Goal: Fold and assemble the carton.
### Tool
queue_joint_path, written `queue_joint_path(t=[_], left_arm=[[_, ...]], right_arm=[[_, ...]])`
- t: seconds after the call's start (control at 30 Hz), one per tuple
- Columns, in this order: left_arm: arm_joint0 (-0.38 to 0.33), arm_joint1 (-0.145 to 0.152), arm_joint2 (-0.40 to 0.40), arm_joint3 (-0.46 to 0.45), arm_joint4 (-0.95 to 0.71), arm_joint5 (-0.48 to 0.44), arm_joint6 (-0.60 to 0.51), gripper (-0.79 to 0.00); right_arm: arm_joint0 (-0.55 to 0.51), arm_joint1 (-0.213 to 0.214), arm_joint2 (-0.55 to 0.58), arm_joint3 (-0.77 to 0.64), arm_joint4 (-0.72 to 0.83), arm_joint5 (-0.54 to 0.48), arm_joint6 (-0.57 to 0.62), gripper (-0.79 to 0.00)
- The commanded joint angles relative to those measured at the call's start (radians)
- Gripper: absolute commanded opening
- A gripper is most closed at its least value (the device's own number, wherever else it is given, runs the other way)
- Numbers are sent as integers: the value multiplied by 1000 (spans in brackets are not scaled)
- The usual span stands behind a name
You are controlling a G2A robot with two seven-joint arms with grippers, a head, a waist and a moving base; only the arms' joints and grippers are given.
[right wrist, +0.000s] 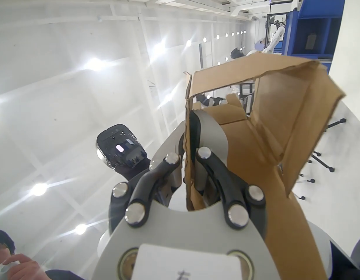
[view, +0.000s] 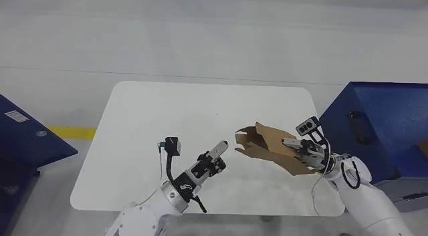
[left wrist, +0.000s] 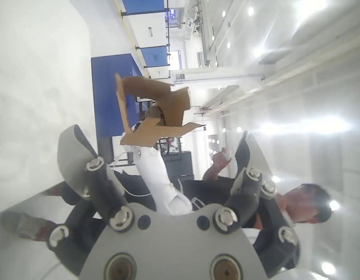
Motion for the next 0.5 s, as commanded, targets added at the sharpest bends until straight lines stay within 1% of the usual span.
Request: queue_joint_path(t=[0.0,0.03,0.07,0.1,0.13,0.3,0.33,0.4,0.47], left_arm=[[12,2,34,-4,184,-70,30,0],[19,4,45,3,278,-93,62,0],[22,5,65,12,413,-121,112,0],[27,4,78,18,453,-134,138,0],[27,4,78,18,453,-134,138,0],[27,4,78,18,453,-134,138,0],[13,8,72,39,535,-123,118,0],[-2,10,71,48,696,-97,159,0],[4,8,119,59,896,-60,224,0]], right_arm=[[-3,-2,3,0,-1,10,2,-785],[-3,-4,5,-1,0,17,3,-785],[-5,-5,5,0,-5,33,6,-785],[-5,-5,6,0,-9,39,6,-785],[-8,-7,7,-2,-10,55,-1,-785],[-8,-7,7,-2,-10,55,-1,-785],[-14,-9,6,-13,-4,65,-22,-785],[-19,-9,10,-32,-22,78,-40,-785],[-27,-10,18,-47,-46,75,-43,-785]])
